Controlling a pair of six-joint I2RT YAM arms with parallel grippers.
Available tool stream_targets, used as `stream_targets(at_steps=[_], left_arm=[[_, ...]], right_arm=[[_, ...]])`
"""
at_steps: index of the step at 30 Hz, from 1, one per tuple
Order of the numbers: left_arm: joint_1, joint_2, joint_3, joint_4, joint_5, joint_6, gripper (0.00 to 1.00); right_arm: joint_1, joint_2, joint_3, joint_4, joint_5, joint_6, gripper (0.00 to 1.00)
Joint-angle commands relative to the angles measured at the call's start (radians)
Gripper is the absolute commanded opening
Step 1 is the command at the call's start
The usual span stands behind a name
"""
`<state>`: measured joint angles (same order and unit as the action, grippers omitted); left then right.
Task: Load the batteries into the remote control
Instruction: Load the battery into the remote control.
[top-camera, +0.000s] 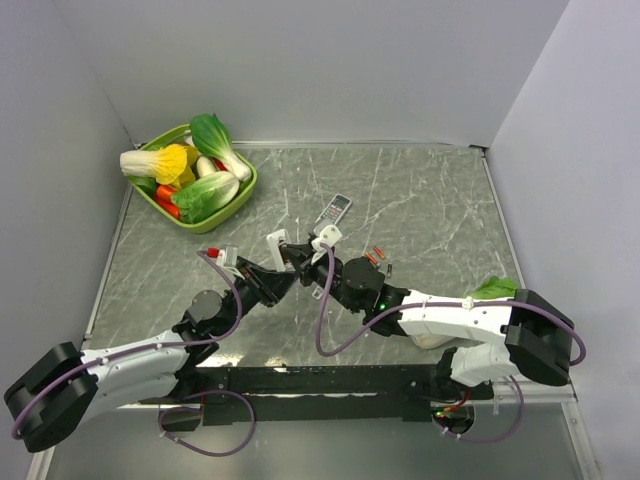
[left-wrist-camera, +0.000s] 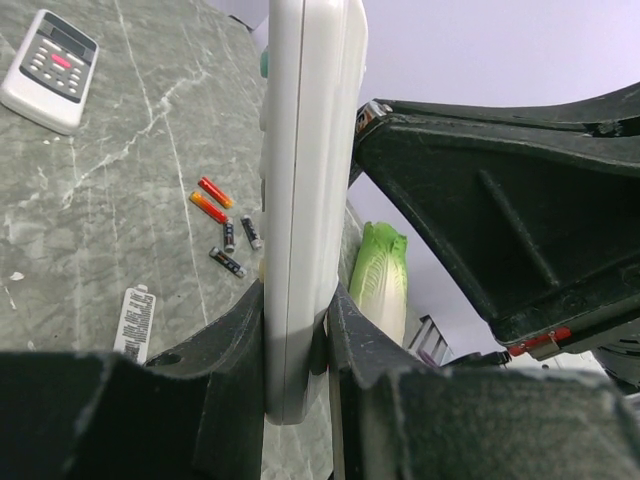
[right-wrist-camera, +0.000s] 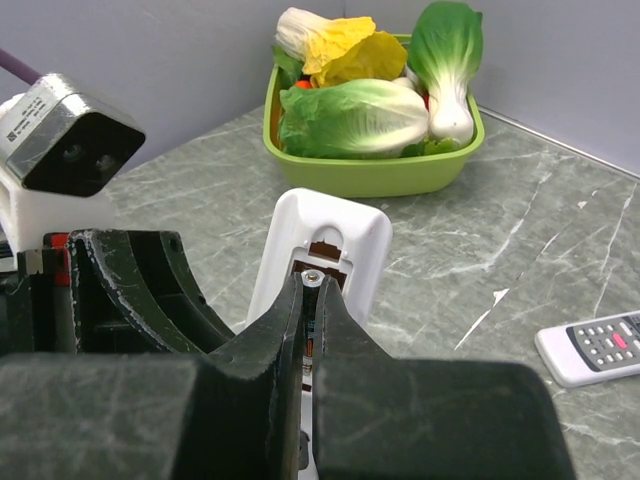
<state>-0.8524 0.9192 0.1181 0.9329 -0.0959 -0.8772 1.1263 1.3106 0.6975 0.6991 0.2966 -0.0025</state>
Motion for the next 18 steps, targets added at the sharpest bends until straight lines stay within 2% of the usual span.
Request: stream_targets(at_steps=[1,6,18], left_arm=[[-0.004,-0.029,0.014,0.064,-0.018,0.017,0.01],[-0.005,-0.023,0.018,0.061,-0.002,0.021,0.01],[-0.008,0.012,0.023,0.08,0.013,0.012,0.01]], right_arm=[[0.007,0.033,0.057,-0.07,0.039,-0.004,0.02],[0.01,0.045,0.069,-0.082,0.088,0.042,0.12],[0.009,0.058,0.1,-0.144,0.199,0.124,0.21]])
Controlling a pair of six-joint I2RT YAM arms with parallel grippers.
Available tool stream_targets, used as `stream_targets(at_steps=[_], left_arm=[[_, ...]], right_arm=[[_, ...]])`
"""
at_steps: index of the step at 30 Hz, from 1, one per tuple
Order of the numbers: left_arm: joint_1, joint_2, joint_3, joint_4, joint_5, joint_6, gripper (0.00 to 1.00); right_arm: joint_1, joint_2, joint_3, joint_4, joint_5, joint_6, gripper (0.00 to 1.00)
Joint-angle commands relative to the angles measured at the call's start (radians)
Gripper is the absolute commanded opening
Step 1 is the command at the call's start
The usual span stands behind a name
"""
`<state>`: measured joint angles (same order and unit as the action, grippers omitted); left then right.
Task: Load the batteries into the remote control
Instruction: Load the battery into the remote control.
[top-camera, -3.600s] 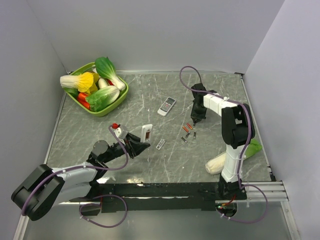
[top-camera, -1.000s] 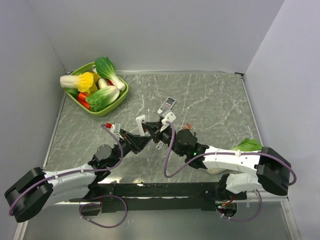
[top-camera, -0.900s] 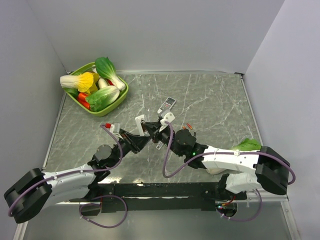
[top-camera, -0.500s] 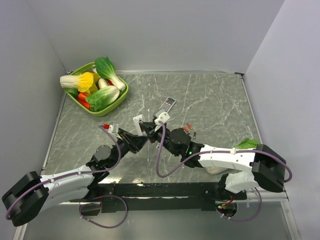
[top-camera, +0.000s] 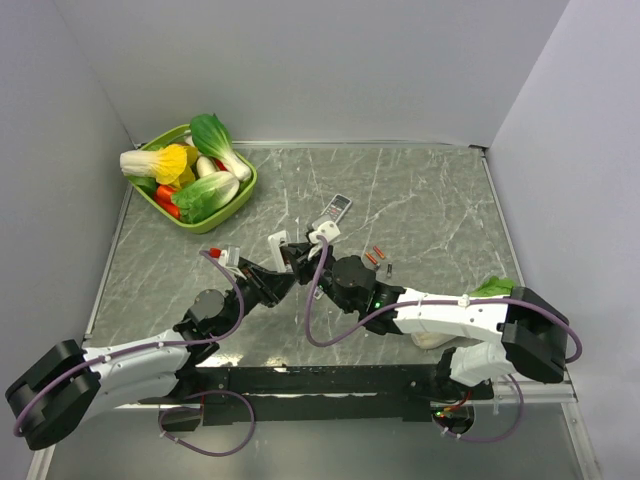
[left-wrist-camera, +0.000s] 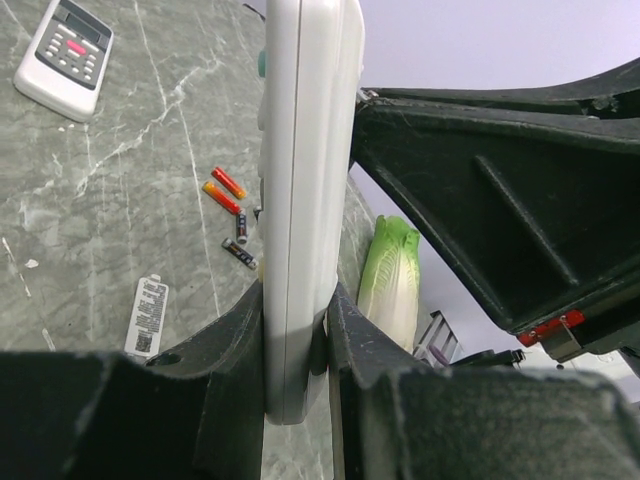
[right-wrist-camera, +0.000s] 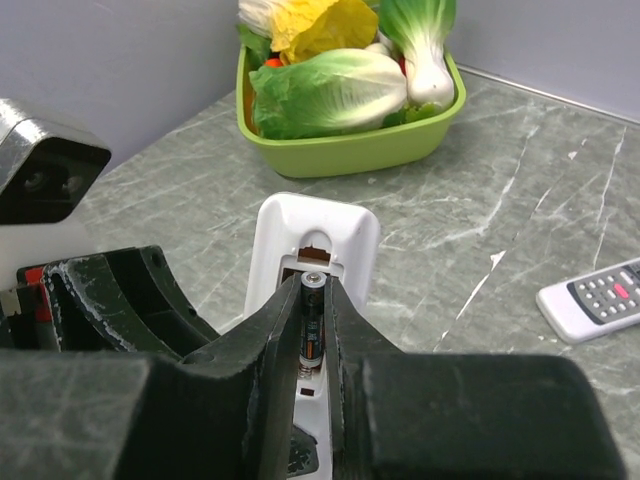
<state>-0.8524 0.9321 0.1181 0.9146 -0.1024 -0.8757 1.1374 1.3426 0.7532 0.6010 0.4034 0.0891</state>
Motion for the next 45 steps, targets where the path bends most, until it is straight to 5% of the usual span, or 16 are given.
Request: stream_targets(at_steps=[1,22,45], left_arm=[[-0.008,-0.001,0.023,0.096,0.018,0.007,0.01],[-0.01,0.034,0.045,0.078,0.03,-0.008,0.01],[-0.01,0.04,0.035,0.075,0.03,-0.029,0.01]], right_arm=[[-0.004,0.027,0.046,-0.047,0.094,0.035,0.22],[-0.004,0.026,0.066,-0.076,0.1,0.043,0.37],[-0.002,-0.056,0.074,-0.107,0.02,0.009,0.65]])
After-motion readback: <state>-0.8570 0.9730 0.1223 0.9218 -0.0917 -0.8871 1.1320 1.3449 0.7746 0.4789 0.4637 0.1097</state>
